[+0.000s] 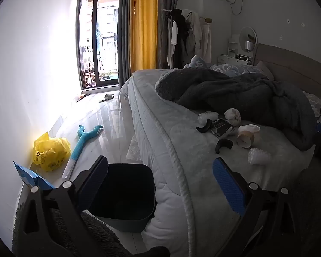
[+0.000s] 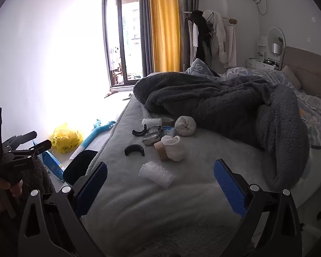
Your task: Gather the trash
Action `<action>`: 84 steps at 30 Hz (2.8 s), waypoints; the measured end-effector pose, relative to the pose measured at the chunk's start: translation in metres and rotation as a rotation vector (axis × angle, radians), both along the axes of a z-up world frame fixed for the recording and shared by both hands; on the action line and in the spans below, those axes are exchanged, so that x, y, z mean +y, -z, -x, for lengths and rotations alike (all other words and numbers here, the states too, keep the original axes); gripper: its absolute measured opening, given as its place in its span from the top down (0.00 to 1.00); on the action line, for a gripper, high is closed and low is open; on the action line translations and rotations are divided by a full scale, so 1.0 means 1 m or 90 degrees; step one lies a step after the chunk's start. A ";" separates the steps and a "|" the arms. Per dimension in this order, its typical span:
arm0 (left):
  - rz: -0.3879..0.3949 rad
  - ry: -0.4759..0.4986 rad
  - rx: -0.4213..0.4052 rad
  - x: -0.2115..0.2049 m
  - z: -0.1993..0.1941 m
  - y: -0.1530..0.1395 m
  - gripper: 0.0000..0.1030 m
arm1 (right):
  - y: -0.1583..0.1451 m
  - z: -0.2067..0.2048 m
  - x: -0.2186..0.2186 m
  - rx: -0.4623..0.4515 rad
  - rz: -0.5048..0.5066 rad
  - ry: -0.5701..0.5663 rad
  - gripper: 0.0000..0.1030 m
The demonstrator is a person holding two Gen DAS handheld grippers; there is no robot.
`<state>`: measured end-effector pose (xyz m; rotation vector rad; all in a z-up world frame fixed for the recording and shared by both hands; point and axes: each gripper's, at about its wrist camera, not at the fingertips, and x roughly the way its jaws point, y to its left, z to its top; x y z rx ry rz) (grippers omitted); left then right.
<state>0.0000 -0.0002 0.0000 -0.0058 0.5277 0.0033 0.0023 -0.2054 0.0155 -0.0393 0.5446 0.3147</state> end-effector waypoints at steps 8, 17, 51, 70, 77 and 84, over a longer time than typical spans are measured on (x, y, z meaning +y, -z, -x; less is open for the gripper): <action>-0.001 0.000 0.000 0.000 0.001 0.000 0.03 | 0.000 0.000 0.001 -0.002 -0.002 -0.001 0.03; 0.001 -0.002 0.005 0.000 0.000 0.000 0.03 | 0.000 -0.001 0.002 -0.001 -0.001 -0.001 0.03; -0.001 -0.002 0.010 0.000 -0.001 0.007 0.03 | 0.003 0.000 0.008 0.004 0.005 -0.004 0.03; 0.000 -0.001 0.011 0.000 -0.001 0.007 0.03 | 0.003 0.000 0.007 0.004 0.006 -0.004 0.03; 0.000 -0.001 0.011 0.000 -0.001 0.007 0.03 | 0.003 0.000 0.008 0.005 0.007 -0.004 0.03; 0.000 -0.001 0.011 0.001 -0.001 0.007 0.03 | 0.003 0.000 0.008 0.005 0.008 -0.004 0.03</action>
